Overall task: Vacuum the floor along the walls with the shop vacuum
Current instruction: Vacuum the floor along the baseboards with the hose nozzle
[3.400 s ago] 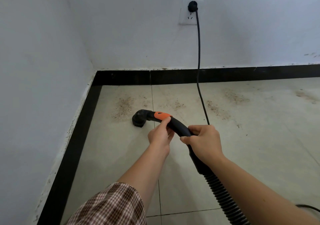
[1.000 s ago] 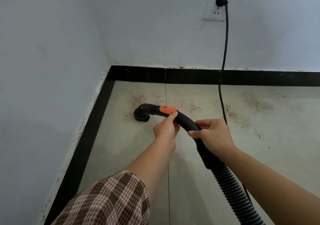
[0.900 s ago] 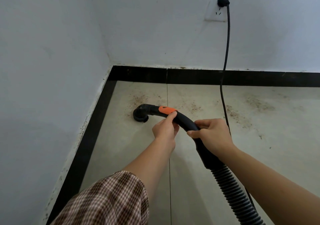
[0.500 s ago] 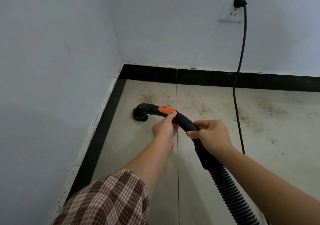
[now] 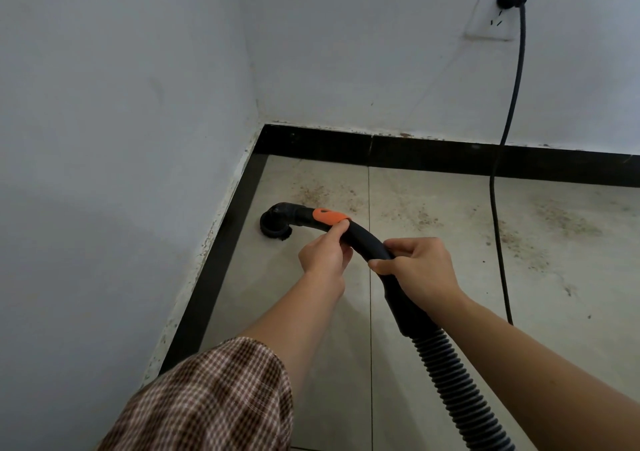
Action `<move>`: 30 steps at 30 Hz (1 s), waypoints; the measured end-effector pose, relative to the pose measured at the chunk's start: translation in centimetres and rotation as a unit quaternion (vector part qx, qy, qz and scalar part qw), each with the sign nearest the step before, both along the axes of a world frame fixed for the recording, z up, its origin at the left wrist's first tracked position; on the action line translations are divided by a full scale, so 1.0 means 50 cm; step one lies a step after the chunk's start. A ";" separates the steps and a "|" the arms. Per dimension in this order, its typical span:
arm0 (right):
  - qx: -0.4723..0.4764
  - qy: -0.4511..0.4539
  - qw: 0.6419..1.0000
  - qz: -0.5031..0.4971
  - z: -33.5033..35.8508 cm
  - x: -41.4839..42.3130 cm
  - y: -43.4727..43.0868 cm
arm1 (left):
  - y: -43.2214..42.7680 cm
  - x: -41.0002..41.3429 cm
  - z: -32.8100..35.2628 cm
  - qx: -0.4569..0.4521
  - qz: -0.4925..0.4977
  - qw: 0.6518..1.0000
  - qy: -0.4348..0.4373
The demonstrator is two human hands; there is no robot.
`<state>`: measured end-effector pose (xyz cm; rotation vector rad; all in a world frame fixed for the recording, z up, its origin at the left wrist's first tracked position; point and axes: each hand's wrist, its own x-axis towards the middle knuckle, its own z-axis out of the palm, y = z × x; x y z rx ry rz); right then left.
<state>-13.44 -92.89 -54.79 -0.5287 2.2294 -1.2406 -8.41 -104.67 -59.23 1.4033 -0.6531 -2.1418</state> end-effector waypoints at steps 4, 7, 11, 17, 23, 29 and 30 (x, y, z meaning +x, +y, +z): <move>-0.003 -0.006 1.000 0.001 -0.003 0.004 -0.007 | -0.005 0.008 -0.001 0.001 0.004 1.000 -0.006; 0.001 -0.008 1.000 0.001 -0.005 0.005 -0.012 | -0.008 0.013 -0.001 -0.002 0.010 1.000 -0.008; 0.003 -0.013 1.000 0.006 -0.008 0.009 -0.018 | -0.013 0.021 -0.001 -0.006 0.020 1.000 -0.012; 0.014 -0.029 0.999 0.023 -0.008 0.011 -0.022 | -0.015 0.033 0.001 -0.012 0.038 0.999 -0.024; -0.001 -0.023 0.999 0.027 -0.012 0.018 -0.031 | -0.026 0.038 -0.001 -0.015 0.041 0.999 -0.024; -0.004 0.024 0.999 0.029 -0.019 0.027 -0.055 | -0.051 0.036 -0.007 -0.015 0.044 0.999 -0.010; -0.004 0.032 0.999 0.029 -0.020 0.026 -0.059 | -0.055 0.034 -0.008 -0.015 0.043 0.999 -0.006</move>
